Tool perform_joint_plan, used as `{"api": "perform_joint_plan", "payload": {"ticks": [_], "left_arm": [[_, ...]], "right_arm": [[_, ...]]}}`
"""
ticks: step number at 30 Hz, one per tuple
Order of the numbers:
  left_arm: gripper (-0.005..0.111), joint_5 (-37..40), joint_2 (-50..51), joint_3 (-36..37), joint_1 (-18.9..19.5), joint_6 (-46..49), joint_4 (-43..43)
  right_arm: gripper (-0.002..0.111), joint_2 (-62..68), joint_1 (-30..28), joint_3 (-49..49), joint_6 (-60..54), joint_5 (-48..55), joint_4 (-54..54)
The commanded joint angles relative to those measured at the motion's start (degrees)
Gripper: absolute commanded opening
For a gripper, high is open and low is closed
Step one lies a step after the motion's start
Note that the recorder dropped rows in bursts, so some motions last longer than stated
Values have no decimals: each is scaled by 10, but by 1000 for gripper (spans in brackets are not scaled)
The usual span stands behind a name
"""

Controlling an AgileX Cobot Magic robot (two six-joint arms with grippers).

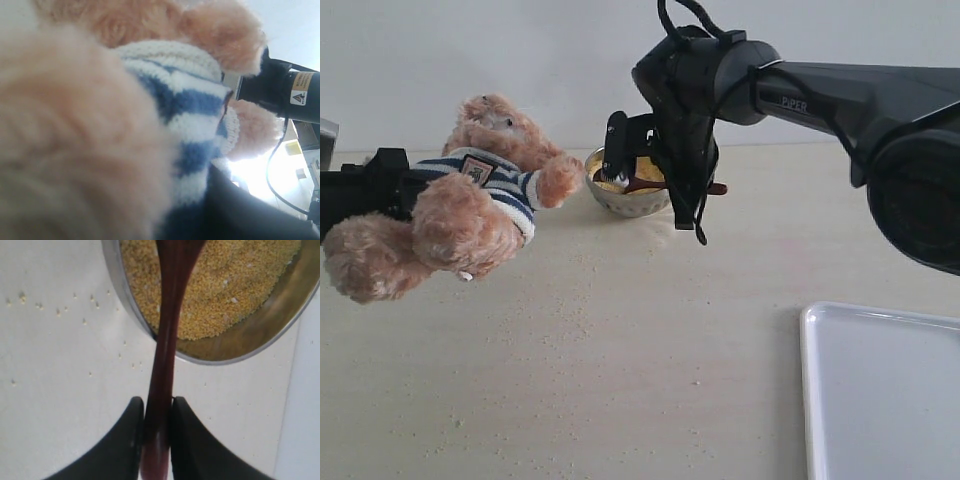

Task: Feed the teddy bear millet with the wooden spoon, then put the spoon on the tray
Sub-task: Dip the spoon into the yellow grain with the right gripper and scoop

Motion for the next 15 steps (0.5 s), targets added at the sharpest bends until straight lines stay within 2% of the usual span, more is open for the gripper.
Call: {"api": "perform_joint_plan", "payload": {"ticks": [1, 9, 15], "left_arm": [[5, 13, -1, 0, 2, 4, -11], [5, 15, -1, 0, 2, 4, -11], [5, 14, -1, 0, 2, 4, -11]], "right_arm": [[0, -3, -12, -2, 16, 4, 10], [0, -3, -39, -2, 7, 13, 95], [0, -3, -44, -2, 7, 16, 98]]}}
